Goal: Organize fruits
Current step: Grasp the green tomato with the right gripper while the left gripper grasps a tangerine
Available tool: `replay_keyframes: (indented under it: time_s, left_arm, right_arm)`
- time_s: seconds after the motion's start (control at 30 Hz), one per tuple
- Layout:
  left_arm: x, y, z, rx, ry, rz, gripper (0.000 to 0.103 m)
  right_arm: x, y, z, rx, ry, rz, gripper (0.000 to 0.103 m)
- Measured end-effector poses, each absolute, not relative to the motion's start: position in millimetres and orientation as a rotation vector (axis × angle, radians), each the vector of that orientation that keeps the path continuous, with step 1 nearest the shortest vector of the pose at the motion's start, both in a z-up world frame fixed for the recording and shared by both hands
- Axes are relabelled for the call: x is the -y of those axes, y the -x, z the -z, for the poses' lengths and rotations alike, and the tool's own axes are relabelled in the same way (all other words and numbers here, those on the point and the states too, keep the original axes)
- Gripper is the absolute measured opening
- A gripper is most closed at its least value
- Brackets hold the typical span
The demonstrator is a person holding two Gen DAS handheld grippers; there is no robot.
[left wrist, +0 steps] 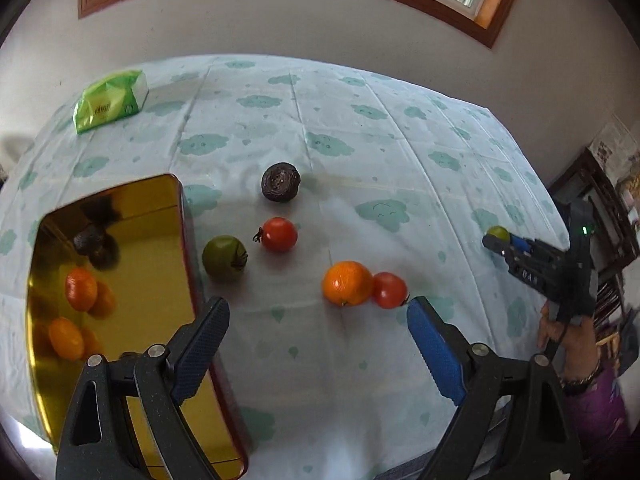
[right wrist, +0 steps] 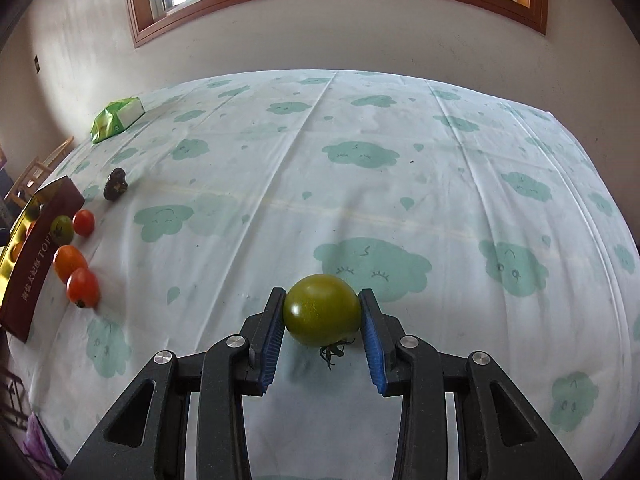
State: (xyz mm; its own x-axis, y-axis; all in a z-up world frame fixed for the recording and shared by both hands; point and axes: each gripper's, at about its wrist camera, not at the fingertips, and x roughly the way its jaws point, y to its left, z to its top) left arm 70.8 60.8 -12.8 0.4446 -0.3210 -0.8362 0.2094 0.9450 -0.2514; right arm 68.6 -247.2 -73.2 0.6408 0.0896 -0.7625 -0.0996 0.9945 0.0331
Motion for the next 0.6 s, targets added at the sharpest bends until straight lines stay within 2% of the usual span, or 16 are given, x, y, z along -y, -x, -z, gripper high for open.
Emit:
replay_keyframes:
  time_s: [0.17,0.33,0.43,0.5,0.6]
  left_arm:
    - [-58.7,-101.5,35.1,-1.176,0.322,0.274,0.077]
    - [-50.4,-110.9,47.6,-1.226,0.386,0.217,0.076]
    - [-48.8,-113.9,53.7,-1.237,0.432,0.182,0.072]
    - [-46.5,-116.8,59.3,-1.258,0.459,0.175,0.061]
    - [-44.7,-120.9,69.7,-1.299,0.5,0.156,0.051]
  right_arm:
    - [253.7,-64.3,75.2,-0.835,-0.027,-0.13,0.038]
    - [251.3,-61.5,73.3,-0.823,-0.035,-0.173,0.038]
    - [251.0,-60.3,72.0,-0.814,-0.041,-0.186,0.038]
    - [252.3,-59.5,71.6,-0.809,-0.05,-0.195,0.038]
    - [253.3,-58.0,70.8,-0.802,-0.059,-0.205,0.038]
